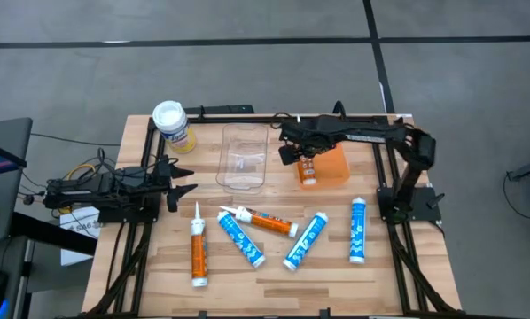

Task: Pick & place silicon tubes, Sealant and Lysol wipes
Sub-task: Put the orange sealant into the orange bin

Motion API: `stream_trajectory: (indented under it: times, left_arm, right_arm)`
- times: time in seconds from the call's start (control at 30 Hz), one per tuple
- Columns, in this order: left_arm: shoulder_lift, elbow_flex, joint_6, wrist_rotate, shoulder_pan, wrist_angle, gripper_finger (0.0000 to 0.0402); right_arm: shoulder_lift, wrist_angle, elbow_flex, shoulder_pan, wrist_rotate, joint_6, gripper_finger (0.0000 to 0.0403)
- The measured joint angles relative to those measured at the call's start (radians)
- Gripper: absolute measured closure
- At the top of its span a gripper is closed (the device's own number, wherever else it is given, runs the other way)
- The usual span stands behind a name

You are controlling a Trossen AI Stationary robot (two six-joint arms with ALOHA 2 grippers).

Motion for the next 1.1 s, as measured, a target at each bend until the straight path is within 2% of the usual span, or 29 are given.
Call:
stream_trajectory:
  times: [0.17,0.33,0.5,0.73,1.1]
  left_arm:
    - [0.000,0.000,0.000,0.000,0.000,0.000,0.0170]
    - [0.000,0.000,0.000,0.000,0.000,0.000,0.0170]
    - [0.000,0.000,0.000,0.000,0.000,0.000,0.0170]
    - [0.000,0.000,0.000,0.005,0.000,0.000,0.0170]
    - [0.000,0.000,0.000,0.005,0.000,0.000,0.0170]
  right_arm:
    - [-0.050,0.133,0.001,0.145,-0.142,-0.039,0.0138]
    - [-0.013,0.127,0.001,0.300,-0.149,-0.144,0.0138]
    - [0.047,0.135,0.000,0.393,-0.177,-0.216,0.0138]
    - [0.126,0.141,-0.001,0.444,-0.274,-0.268,0.0138]
    - [0.209,0.210,-0.001,0.453,-0.305,-0.341,0.0138]
